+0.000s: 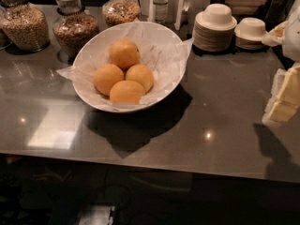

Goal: Pick orange from white bowl

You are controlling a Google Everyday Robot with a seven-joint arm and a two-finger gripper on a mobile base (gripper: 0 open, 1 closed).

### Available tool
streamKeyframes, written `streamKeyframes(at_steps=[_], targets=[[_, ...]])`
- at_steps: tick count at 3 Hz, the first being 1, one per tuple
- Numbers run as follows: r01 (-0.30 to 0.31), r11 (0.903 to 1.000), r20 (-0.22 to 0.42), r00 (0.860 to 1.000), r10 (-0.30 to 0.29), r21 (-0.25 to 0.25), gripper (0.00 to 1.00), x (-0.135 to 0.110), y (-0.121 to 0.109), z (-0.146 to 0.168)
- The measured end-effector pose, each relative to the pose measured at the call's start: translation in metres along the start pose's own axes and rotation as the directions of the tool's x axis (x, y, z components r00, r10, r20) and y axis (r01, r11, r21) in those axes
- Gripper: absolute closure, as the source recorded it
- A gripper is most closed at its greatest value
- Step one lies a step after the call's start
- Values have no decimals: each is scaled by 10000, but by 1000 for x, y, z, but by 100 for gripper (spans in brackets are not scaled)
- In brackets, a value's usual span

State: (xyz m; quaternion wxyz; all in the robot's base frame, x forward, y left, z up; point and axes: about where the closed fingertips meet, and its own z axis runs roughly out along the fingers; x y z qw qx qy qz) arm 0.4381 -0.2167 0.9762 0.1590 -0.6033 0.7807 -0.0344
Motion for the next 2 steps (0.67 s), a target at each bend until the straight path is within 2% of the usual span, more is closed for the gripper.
streamKeyframes(at_steps=[1, 2], targets=[[0, 10000, 4, 10000, 0, -3, 0, 0, 0, 0], [186, 9960, 973, 9952, -100, -877, 0, -30, -5, 29]])
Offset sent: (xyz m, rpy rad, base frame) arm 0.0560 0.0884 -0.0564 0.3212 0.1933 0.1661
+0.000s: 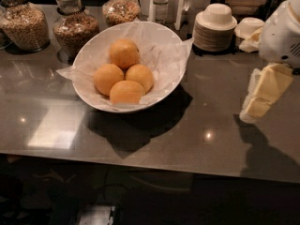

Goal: Pick orange from white bowl

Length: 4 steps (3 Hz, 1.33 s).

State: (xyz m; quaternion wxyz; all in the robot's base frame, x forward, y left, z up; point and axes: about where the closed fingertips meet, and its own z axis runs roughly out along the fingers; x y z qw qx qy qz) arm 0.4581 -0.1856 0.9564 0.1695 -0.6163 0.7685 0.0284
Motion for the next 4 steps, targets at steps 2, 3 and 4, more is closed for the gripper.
streamKeyframes(at_steps=[2, 3, 4], targets=[[1740, 9843, 3262, 9324, -1555, -282, 0, -137, -15, 15], [2508, 9676, 4178, 8762, -2404, 307, 0, -197, -15, -2], [3277, 9433, 4883, 8156, -3104, 524, 0, -259, -15, 2]])
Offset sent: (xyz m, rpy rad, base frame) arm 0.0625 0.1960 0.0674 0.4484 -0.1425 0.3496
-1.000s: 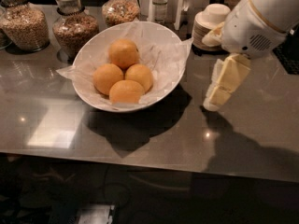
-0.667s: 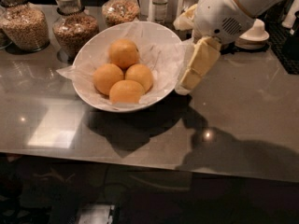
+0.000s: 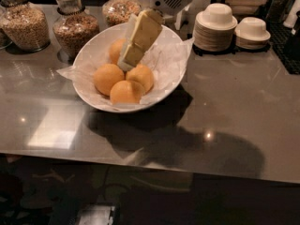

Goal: Pick orange from white bowl

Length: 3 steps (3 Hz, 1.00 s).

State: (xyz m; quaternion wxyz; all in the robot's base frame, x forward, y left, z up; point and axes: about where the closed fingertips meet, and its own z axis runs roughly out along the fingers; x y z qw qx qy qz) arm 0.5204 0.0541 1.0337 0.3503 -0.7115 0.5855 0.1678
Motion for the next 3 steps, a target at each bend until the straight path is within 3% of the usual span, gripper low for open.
streamKeyframes(at_steps=[1, 2, 3], targets=[[845, 9960, 919, 9920, -868, 292, 0, -32, -25, 18], [842, 9960, 919, 9920, -865, 290, 0, -31, -25, 18], [454, 9990, 950, 9944, -453, 14, 0, -10, -28, 47]])
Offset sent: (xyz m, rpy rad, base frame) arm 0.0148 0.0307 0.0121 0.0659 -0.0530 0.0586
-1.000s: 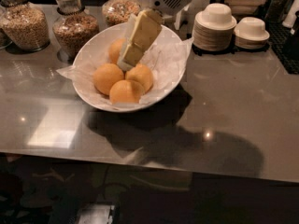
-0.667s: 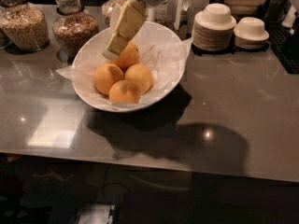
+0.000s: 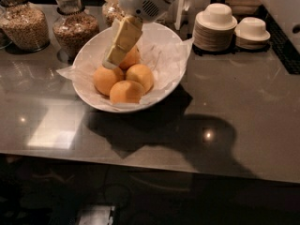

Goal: Pick orange from white bowl

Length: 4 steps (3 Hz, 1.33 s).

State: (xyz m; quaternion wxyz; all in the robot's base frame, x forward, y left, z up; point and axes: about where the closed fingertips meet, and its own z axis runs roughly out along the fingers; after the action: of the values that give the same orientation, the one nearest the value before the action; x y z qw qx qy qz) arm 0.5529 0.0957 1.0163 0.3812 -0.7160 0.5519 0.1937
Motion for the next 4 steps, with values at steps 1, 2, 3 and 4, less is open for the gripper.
streamKeyframes(at_steps=[1, 2, 3, 4], targets=[[-492, 9962, 328, 9981, 517, -716, 0, 33, -4, 47], [-492, 9962, 328, 9981, 517, -716, 0, 33, -4, 47], [-494, 9962, 326, 9981, 518, -716, 18, 33, -4, 47], [-602, 9957, 193, 9979, 617, -698, 41, 39, -8, 52]])
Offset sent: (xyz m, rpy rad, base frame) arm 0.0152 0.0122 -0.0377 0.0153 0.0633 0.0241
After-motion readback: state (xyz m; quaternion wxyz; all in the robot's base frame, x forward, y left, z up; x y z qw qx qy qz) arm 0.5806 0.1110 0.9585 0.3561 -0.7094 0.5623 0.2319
